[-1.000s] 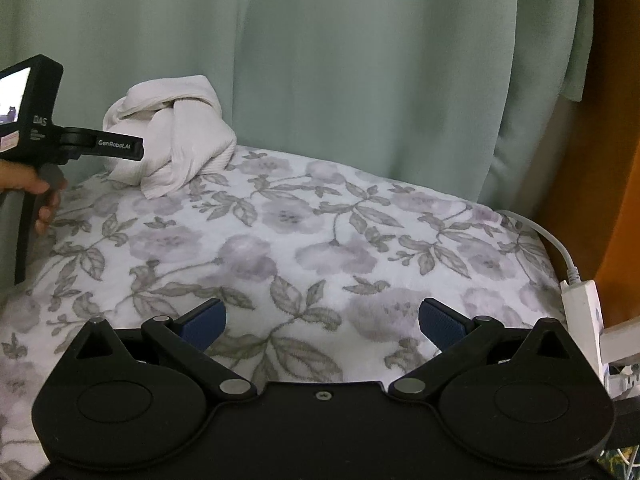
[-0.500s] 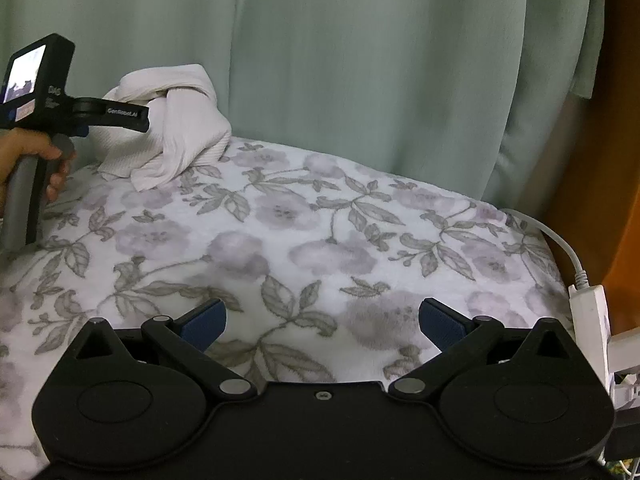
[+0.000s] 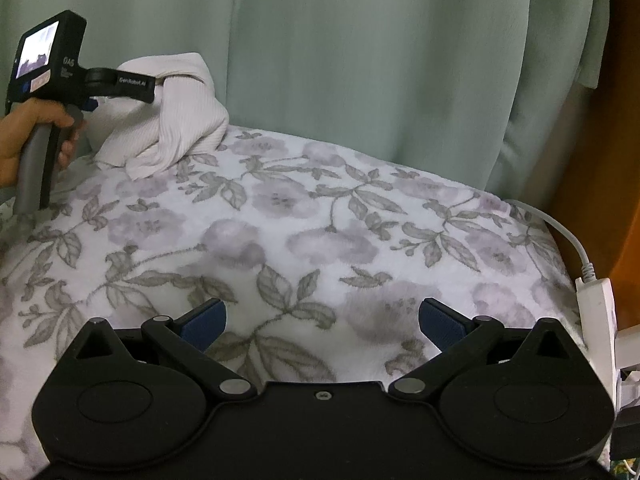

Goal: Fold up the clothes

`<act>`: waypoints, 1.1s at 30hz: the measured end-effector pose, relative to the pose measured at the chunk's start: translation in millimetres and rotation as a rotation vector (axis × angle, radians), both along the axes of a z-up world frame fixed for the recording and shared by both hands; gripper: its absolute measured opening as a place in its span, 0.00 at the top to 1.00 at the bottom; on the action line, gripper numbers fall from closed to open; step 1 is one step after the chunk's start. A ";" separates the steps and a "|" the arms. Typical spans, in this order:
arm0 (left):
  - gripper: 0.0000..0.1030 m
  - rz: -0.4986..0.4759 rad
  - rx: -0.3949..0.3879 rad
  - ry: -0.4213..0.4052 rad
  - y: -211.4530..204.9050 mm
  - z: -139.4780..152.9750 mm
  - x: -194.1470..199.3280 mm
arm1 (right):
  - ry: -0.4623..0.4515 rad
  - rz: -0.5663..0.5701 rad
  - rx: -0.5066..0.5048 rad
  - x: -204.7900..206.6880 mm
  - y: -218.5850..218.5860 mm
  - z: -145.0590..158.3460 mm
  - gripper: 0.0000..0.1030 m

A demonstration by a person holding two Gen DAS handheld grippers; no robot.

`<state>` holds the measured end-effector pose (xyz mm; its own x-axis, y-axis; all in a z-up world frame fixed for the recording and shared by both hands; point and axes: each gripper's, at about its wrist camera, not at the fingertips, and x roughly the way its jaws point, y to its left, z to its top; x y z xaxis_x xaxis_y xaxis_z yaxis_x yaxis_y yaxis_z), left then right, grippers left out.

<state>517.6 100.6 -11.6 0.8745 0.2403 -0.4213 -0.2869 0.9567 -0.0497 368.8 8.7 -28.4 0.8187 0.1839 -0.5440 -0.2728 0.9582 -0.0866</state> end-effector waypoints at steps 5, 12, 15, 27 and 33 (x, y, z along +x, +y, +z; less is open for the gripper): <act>0.12 0.022 -0.029 -0.039 9.1 2.4 3.1 | 0.003 0.005 -0.005 1.8 0.1 -1.8 0.01; 0.30 0.034 -0.028 -0.051 10.4 6.2 8.3 | 0.016 0.012 -0.014 4.5 2.0 -6.2 0.01; 0.48 0.051 -0.035 -0.050 14.2 6.8 10.0 | 0.016 0.014 -0.018 4.9 2.7 -7.1 0.01; 0.94 0.080 -0.059 -0.066 36.7 8.6 4.6 | 0.018 0.018 -0.019 4.3 3.4 -7.7 0.01; 0.95 0.072 -0.030 -0.076 40.9 9.1 3.5 | 0.019 0.022 -0.021 4.2 4.6 -8.4 0.01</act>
<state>521.1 141.5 -2.4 0.8849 0.2924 -0.3627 -0.3496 0.9313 -0.1019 373.0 13.3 -36.8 0.8038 0.1901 -0.5637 -0.2956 0.9499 -0.1011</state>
